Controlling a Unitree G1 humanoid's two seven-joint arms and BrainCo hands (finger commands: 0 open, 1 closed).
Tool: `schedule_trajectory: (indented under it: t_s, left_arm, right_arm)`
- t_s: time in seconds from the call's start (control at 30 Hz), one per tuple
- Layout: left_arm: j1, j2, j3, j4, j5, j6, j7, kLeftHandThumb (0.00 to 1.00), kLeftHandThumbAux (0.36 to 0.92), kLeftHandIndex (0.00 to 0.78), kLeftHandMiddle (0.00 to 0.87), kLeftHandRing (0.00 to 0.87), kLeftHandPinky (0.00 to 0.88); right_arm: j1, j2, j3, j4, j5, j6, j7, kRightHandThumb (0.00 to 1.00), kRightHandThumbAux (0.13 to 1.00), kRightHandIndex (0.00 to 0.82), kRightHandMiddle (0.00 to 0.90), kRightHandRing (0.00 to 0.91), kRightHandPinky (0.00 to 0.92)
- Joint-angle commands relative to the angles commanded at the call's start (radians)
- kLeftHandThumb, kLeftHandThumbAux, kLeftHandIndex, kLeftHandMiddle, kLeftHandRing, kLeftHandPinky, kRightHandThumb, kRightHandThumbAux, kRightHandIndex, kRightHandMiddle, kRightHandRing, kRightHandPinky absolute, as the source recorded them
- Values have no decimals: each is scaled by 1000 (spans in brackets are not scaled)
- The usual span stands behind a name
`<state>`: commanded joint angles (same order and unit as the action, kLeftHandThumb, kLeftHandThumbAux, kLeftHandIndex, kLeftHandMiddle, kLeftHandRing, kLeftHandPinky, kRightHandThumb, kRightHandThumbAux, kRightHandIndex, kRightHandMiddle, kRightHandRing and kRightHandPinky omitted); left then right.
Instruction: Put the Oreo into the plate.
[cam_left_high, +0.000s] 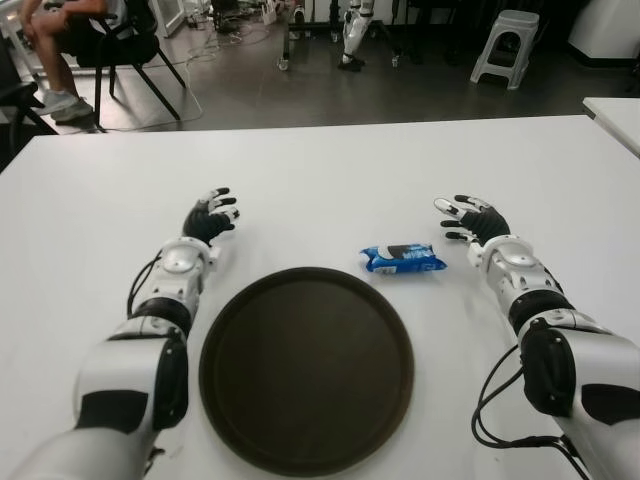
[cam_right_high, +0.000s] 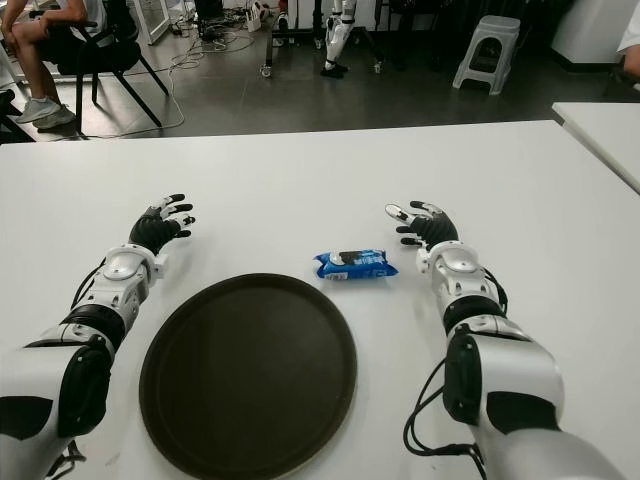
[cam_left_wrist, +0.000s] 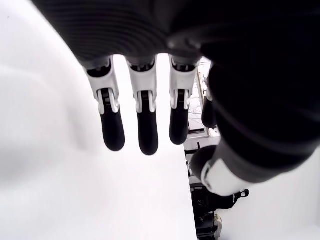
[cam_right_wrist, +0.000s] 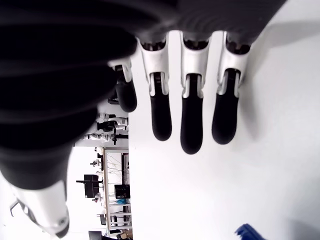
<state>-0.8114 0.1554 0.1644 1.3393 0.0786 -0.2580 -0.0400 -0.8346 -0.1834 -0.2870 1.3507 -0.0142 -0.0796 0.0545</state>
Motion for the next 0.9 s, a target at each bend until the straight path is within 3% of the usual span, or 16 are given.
schedule_trajectory:
  t_s: [0.9]
  left_arm:
    - [-2, 3, -8, 0, -4, 2, -24, 0, 738, 174, 220, 246, 279]
  right_arm:
    - [-3, -3, 8, 1, -6, 10, 9, 0, 724, 209, 345, 416, 480]
